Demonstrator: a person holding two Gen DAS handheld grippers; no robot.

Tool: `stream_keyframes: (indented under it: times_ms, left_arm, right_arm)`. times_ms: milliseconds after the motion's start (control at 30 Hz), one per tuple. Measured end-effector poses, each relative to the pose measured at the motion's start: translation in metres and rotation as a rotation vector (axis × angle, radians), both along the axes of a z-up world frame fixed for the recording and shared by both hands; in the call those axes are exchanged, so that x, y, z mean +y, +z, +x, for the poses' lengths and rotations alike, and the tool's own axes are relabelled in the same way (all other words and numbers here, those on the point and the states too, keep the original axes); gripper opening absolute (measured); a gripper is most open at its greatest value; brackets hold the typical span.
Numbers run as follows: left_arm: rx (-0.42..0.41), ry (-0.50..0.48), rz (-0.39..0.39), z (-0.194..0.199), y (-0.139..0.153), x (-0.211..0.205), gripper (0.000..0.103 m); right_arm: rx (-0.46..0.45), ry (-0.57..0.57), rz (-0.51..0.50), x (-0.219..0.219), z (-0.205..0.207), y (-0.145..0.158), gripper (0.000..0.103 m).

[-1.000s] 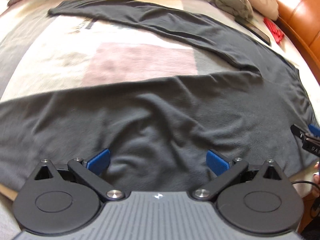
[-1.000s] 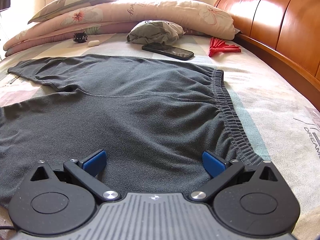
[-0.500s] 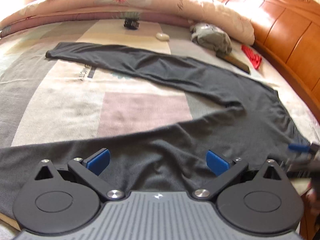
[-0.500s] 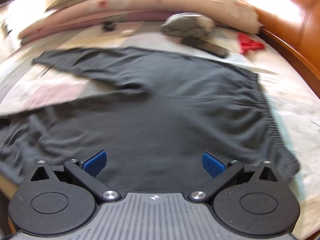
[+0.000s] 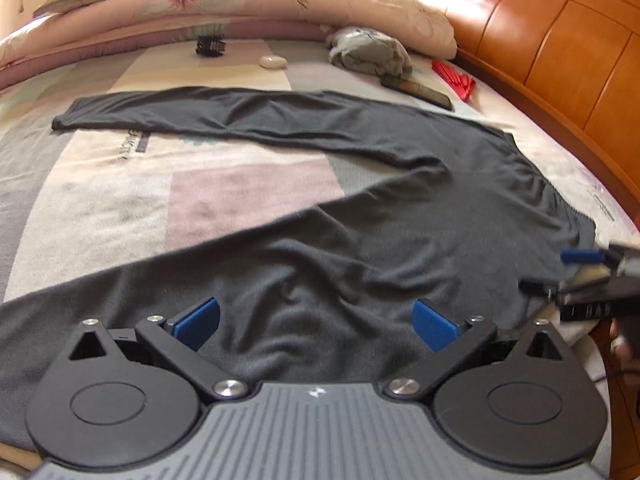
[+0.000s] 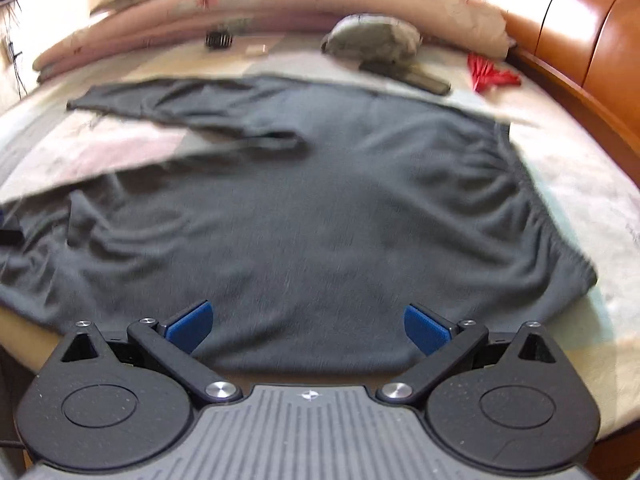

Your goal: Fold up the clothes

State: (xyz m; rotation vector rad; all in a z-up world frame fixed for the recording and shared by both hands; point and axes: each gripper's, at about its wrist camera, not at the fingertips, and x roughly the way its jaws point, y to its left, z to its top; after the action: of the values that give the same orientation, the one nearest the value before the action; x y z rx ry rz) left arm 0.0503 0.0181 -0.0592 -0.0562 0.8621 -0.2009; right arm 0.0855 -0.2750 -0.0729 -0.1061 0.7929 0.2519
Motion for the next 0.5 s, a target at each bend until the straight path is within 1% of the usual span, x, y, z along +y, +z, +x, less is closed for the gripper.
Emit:
stream_keyframes:
  times_ms: [67,167,200,333,400,500]
  left_arm:
    - [0.006,-0.021,-0.017,-0.002,-0.002,-0.002,0.102]
    - [0.013,-0.039,-0.025,-0.004,-0.005,-0.005,0.102]
    - [0.015,-0.042,-0.024,-0.004,-0.006,-0.006,0.102]
    - [0.028,-0.048,-0.015,-0.002,-0.009,-0.009,0.102]
    - [0.038,-0.054,-0.011,0.0,-0.012,-0.011,0.102]
    - [0.053,-0.065,-0.01,0.004,-0.017,-0.014,0.102]
  right_arm:
    - [-0.058,0.015,-0.013,-0.005,0.01,0.003,0.103]
    - [-0.065,-0.032,-0.045,-0.023,0.042,-0.001,0.103]
    - [-0.047,-0.063,-0.05,-0.031,0.053,-0.004,0.103]
    - [0.039,-0.173,-0.055,-0.067,0.072,-0.023,0.103]
    - [0.004,-0.195,-0.015,-0.083,0.062,-0.027,0.103]
    - [-0.029,-0.208,-0.023,-0.087,0.05,-0.032,0.103]
